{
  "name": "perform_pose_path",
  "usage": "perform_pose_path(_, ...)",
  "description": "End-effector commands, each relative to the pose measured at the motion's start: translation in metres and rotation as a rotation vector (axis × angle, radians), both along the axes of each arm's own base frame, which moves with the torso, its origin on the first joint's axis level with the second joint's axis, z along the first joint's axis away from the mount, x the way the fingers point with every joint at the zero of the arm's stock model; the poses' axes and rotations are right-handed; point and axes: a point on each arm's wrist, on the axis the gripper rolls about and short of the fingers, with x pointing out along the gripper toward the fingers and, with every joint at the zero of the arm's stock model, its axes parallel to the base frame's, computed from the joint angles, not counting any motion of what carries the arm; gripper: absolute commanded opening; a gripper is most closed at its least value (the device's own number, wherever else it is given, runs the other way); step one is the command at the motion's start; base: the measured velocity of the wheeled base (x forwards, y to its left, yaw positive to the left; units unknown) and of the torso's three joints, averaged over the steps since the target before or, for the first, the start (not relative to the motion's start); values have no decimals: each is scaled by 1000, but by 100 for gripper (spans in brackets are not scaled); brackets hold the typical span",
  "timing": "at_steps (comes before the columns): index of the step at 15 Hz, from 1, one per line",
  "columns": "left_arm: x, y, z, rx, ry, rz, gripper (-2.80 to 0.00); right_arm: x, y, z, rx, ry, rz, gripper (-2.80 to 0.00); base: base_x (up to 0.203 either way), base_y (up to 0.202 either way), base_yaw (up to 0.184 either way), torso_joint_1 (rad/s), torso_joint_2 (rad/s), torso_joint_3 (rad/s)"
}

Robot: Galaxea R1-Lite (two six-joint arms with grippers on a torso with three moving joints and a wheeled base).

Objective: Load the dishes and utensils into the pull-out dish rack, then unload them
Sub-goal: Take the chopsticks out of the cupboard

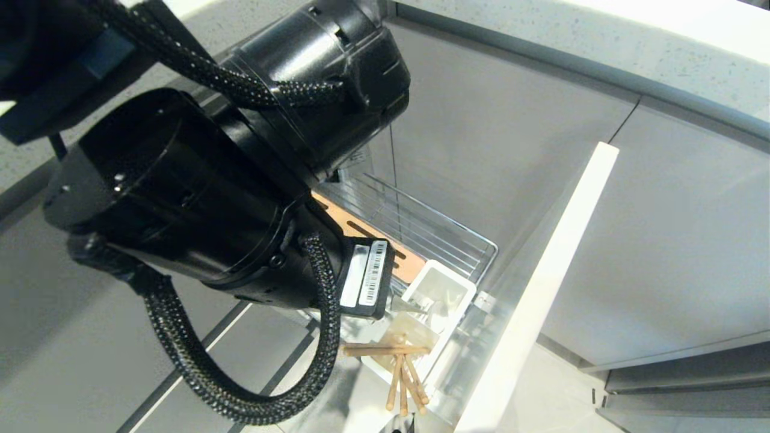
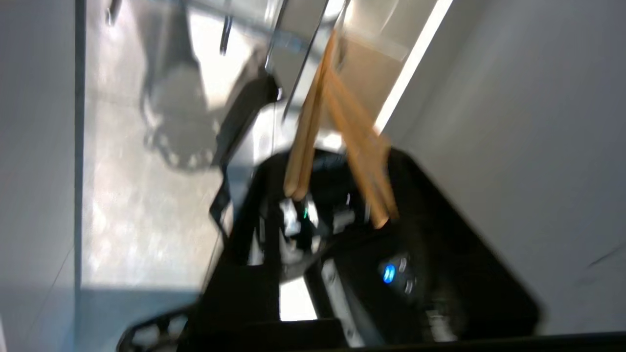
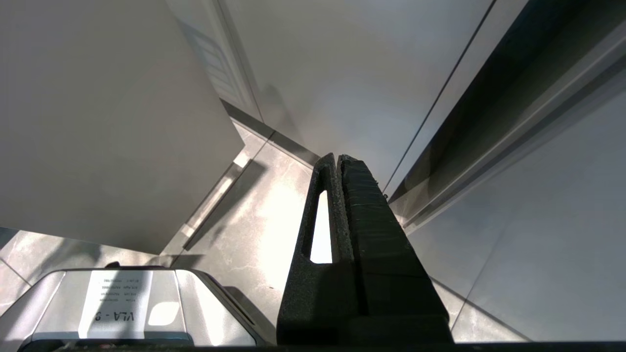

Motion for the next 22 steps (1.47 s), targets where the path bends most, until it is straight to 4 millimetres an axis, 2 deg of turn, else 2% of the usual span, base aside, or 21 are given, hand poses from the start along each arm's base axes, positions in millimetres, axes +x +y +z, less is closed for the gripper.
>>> perform_pose_path(1, 3, 6, -4, 8, 87, -8, 0, 0, 0, 0, 0, 1, 1, -280, 0, 0, 0, 0, 0, 0)
perform_pose_path(4, 9, 13, -10, -12, 258, -39, 0, 0, 0, 0, 0, 0, 0, -280, 0, 0, 0, 0, 0, 0)
perform_pose_path(10, 34, 15, -29, 76, 334, 8, 0, 0, 0, 0, 0, 1, 1, -280, 0, 0, 0, 0, 0, 0)
perform_pose_path(17, 59, 22, -37, 12, 472, -74, 0, 0, 0, 0, 0, 0, 1, -280, 0, 0, 0, 0, 0, 0)
perform_pose_path(22, 72, 15, -52, 5, 550, -117, 0, 0, 0, 0, 0, 1, 2, -280, 0, 0, 0, 0, 0, 0)
